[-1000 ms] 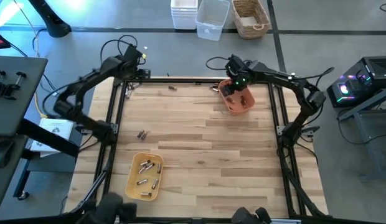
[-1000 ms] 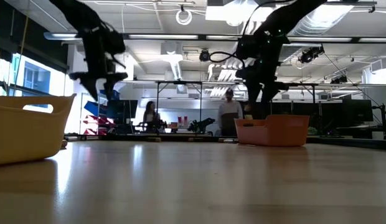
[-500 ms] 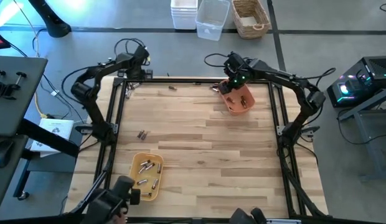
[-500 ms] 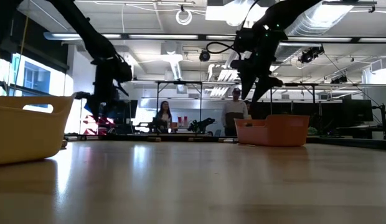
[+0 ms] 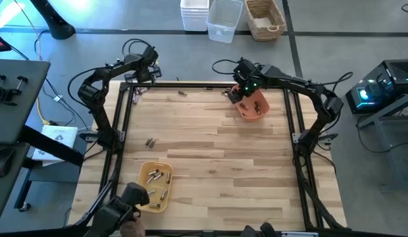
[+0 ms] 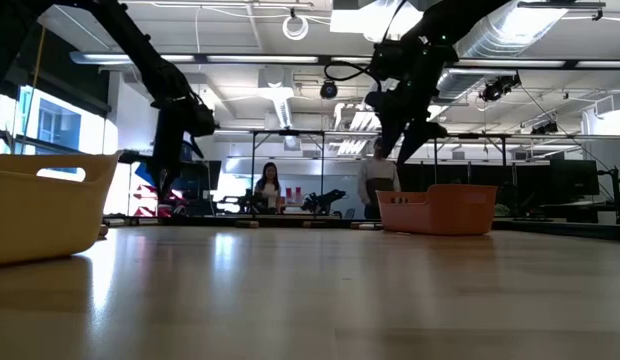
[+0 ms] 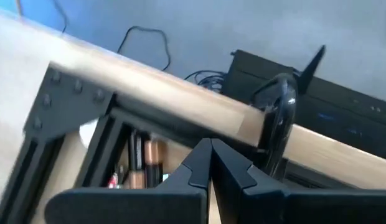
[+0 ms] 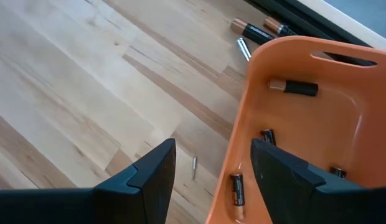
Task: Sort batteries
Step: Put the silver battery into the yellow bin
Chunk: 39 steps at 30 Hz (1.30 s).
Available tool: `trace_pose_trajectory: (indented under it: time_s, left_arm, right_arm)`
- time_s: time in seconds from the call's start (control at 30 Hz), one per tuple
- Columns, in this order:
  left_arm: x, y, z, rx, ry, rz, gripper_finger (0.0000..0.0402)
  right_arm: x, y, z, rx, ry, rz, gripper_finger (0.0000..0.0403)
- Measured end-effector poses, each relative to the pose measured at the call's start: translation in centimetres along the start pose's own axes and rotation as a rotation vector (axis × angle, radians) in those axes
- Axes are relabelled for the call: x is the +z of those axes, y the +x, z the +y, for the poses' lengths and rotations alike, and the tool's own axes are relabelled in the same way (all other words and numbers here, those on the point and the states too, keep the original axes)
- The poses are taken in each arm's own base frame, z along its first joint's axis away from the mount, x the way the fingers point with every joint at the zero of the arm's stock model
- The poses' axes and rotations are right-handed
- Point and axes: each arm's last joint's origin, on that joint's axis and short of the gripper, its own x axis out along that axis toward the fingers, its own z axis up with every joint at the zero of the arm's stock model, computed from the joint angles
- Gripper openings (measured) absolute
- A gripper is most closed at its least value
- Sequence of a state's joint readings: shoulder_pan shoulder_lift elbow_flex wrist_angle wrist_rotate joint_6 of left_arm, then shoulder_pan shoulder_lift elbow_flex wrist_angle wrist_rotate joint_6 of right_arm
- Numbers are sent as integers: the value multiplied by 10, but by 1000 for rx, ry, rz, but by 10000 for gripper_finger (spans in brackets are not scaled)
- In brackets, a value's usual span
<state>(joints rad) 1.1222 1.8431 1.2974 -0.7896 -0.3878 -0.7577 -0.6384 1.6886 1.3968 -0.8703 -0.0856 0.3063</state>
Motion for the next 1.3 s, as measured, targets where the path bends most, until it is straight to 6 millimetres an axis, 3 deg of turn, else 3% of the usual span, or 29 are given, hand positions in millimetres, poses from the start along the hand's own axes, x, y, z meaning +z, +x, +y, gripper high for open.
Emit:
trace_pose_trajectory:
  time_s: [0.2,0.43,0.6,0.73,0.97,1.3]
  left_arm:
    - [-5,-1,2,28,-23,22,0]
    - [-5,-17,-5,-16,286,28,0]
    - [5,-21,0,-37,369,55,0]
    - [5,-13,11,-60,388,182,0]
    - [-4,14,0,10,368,261,0]
    - [1,8,-3,-21,400,278,20]
  right_arm:
    - [1,0,1,2,-49,-11,202]
    - [5,0,2,12,-96,-51,202]
    - [8,-1,-5,9,-34,-69,202]
    - [13,-2,-14,12,30,-88,202]
    - [22,-5,-28,128,10,-123,202]
    - [20,-6,-33,211,-146,-100,202]
